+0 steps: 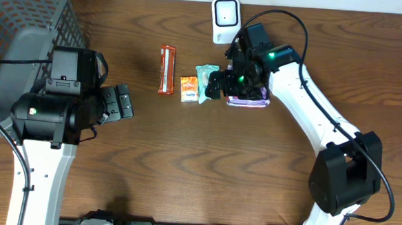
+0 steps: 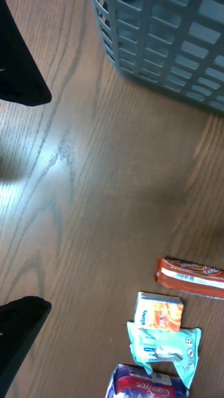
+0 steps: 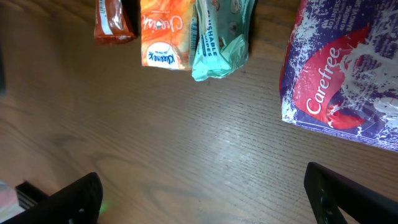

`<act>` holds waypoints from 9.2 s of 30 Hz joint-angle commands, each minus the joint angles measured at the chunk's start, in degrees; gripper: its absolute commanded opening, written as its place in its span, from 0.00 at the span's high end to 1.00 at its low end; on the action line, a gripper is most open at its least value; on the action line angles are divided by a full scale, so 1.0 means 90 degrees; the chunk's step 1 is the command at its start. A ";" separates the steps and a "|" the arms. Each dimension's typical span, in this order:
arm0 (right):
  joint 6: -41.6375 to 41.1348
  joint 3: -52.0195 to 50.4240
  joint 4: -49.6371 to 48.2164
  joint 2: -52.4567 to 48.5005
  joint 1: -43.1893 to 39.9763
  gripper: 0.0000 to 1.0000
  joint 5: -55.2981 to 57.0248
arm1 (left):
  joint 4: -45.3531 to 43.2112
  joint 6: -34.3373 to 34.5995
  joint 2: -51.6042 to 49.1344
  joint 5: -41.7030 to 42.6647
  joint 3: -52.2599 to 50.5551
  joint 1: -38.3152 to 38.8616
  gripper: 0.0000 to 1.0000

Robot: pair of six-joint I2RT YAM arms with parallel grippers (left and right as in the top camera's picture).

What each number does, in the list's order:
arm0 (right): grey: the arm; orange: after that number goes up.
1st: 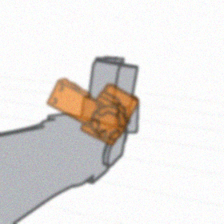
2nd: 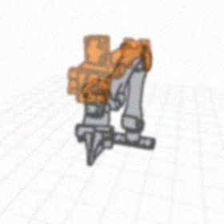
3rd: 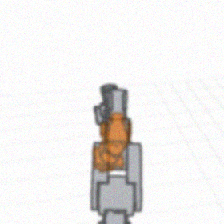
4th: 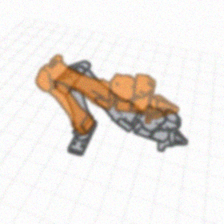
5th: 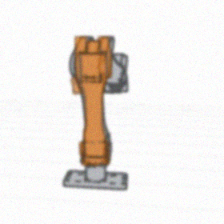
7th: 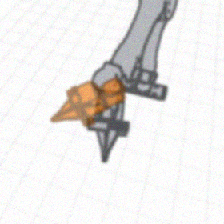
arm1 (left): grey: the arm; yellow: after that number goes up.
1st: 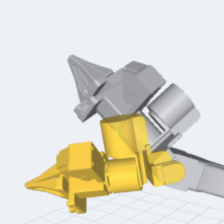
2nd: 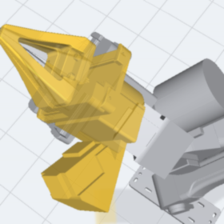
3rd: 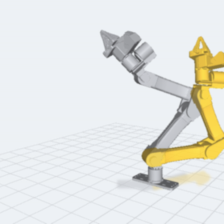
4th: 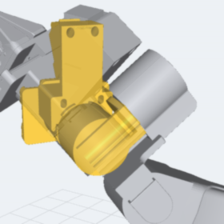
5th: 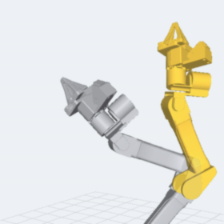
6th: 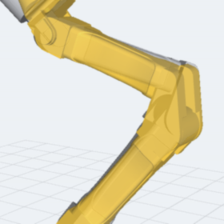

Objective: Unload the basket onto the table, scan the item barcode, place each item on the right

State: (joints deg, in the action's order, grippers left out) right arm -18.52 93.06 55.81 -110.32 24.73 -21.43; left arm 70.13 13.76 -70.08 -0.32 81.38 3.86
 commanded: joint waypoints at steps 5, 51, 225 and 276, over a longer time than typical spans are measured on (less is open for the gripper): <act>0.0158 0.0100 -0.0044 -0.0066 0.0097 0.01 0.0107 | 0.0017 0.0083 0.0012 -0.0012 0.0024 -0.0007 0.02; 0.0136 -0.0010 -0.0075 -0.0068 0.0741 0.01 0.2565 | 0.0017 0.0083 0.0010 -0.0012 0.0024 -0.0007 0.02; 0.1311 -0.0522 0.0209 0.0342 -0.4070 0.02 0.0100 | 0.0017 0.0083 0.0012 -0.0012 0.0024 -0.0007 0.02; 0.1564 -0.1906 -0.1651 0.0051 -0.4690 0.04 -0.1098 | 0.0017 0.0083 0.0012 -0.0012 0.0024 -0.0007 0.02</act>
State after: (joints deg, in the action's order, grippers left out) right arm -3.79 78.70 42.57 -109.56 -17.30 -27.40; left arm 70.11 13.76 -70.06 -0.32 81.38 3.86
